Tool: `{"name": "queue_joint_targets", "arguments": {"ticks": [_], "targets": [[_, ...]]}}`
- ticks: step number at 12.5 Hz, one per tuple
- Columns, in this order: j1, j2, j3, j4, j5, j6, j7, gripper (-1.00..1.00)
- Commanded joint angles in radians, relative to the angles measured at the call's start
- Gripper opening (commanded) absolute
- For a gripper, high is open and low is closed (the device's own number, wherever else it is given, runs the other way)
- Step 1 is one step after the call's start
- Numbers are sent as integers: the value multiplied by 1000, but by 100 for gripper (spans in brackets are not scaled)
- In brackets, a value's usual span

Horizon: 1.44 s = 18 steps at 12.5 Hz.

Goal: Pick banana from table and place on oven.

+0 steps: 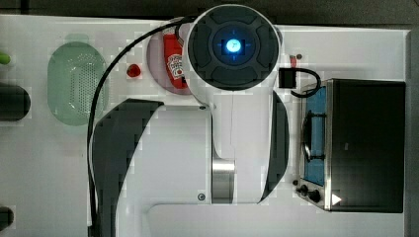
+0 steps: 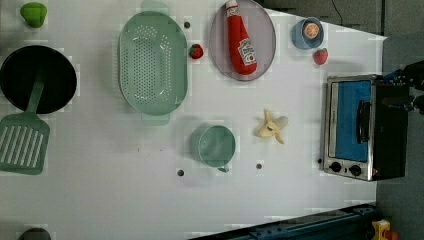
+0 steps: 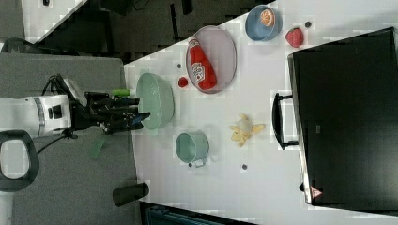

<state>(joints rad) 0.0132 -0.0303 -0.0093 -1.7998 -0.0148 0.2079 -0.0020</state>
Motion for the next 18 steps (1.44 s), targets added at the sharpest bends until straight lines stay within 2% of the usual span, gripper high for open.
{"name": "queue_joint_targets", "arguments": {"ticks": [1,3,6,9,14,18], "targets": [[-24,-401,-26,-278,21,-113,163,59],[-24,-400,-26,-280,21,-113,163,99],[-24,-386,-26,-301,21,-77,163,100],[-24,-337,-26,-386,21,23,163,100],[-25,-173,-28,-573,21,396,163,100],[-25,28,-29,-638,21,625,163,100]]}}
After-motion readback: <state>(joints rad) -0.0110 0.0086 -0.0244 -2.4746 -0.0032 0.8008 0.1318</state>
